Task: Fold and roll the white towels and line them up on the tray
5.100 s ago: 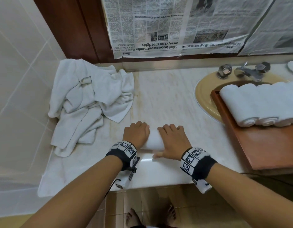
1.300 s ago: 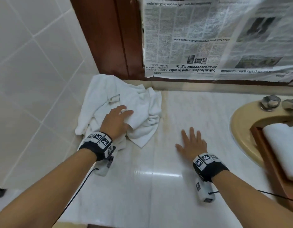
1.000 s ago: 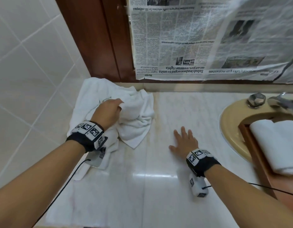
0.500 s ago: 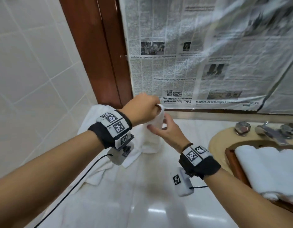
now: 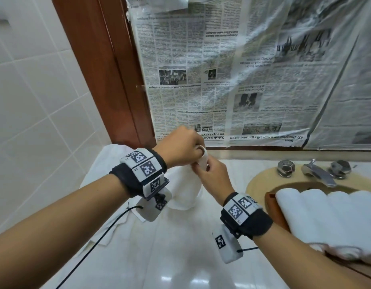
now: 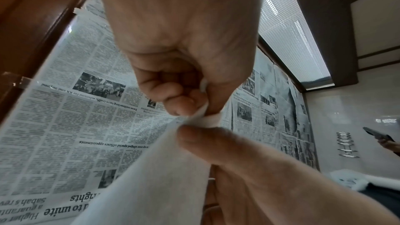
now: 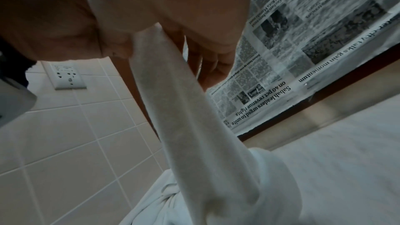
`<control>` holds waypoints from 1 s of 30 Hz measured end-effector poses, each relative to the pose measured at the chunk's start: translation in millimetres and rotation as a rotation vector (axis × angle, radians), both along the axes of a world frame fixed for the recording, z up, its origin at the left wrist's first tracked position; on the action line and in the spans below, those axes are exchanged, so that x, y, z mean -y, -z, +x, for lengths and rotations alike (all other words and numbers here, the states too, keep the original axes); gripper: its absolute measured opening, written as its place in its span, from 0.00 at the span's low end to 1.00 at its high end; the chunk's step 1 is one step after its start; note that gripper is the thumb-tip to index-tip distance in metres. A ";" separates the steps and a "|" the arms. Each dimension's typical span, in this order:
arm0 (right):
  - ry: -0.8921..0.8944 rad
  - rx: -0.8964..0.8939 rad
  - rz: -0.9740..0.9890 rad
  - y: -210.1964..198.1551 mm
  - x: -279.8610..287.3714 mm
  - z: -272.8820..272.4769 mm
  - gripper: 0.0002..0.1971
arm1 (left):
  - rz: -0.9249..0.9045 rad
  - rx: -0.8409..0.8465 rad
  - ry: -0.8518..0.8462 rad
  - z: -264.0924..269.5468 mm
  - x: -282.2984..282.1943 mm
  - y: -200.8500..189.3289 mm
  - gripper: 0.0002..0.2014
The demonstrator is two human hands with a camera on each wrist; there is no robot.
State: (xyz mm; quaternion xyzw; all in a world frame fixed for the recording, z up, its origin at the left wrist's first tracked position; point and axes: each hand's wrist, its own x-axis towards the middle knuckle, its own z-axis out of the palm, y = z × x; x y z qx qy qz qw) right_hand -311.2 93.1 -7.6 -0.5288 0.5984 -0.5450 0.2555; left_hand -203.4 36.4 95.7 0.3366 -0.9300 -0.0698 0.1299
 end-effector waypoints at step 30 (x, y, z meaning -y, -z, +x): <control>0.297 0.302 -0.160 -32.4 -1.3 -85.7 0.23 | 0.295 0.255 0.048 47.1 50.8 110.3 0.16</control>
